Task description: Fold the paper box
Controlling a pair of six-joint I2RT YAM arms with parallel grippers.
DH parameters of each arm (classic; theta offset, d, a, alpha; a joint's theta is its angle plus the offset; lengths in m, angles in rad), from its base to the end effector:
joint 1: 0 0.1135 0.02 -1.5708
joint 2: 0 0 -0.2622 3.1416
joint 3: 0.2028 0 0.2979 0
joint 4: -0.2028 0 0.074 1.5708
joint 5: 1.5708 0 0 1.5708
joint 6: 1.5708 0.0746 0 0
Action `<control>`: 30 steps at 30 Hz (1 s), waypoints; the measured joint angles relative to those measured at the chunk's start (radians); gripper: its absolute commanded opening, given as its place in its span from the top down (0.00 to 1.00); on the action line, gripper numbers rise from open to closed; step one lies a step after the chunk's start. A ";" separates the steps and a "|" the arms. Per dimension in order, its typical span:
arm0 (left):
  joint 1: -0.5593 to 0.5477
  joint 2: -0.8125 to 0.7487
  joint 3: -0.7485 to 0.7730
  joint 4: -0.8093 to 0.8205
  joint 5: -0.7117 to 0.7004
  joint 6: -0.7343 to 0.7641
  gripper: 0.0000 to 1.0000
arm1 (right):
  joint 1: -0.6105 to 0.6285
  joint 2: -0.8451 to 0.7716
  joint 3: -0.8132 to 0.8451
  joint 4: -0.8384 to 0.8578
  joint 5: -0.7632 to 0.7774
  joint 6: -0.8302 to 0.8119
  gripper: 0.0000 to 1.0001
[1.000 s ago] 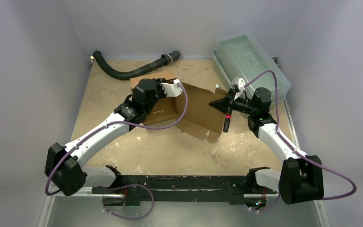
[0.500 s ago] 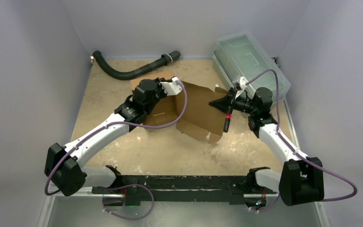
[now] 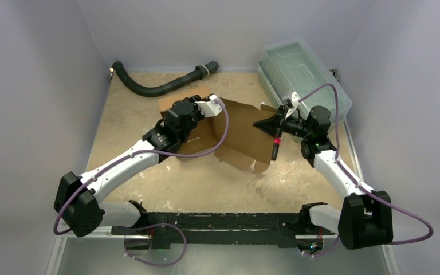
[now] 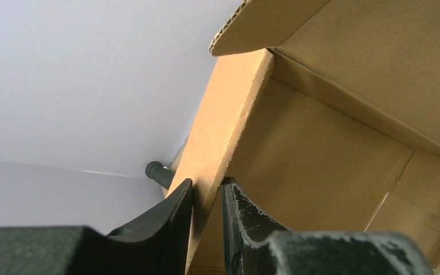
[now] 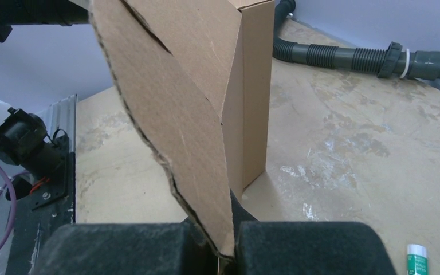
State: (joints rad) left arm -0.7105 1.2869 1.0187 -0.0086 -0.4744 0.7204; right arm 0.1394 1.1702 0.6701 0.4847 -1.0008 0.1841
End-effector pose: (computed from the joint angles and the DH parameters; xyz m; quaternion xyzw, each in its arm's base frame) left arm 0.3094 -0.2213 0.3074 0.4018 0.6783 0.1904 0.5850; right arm 0.3050 0.1062 0.2659 -0.3226 0.6325 0.4365 0.5525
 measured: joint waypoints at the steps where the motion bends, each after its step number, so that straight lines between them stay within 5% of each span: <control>1: -0.001 0.000 -0.006 0.008 -0.002 -0.003 0.68 | 0.000 0.000 0.000 0.000 0.002 0.000 1.00; 6: -0.006 0.005 -0.019 0.038 -0.013 -0.002 0.62 | 0.000 0.000 0.000 0.000 0.015 0.000 1.00; 15: -0.007 0.021 -0.019 0.087 -0.048 0.040 1.00 | 0.000 0.000 0.000 0.000 0.017 -0.001 1.00; 24: -0.012 0.032 -0.019 0.093 -0.054 0.084 1.00 | 0.002 0.000 0.001 0.001 0.016 -0.001 0.99; 30: -0.011 0.032 0.042 -0.013 -0.034 -0.006 1.00 | 0.003 -0.014 0.017 -0.016 0.000 0.003 0.71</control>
State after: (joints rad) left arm -0.7212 1.3186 1.0603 -0.0212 -0.5079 0.7143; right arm 0.1421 1.1564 0.6872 0.4686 -1.0012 0.1875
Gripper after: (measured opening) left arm 0.032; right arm 0.188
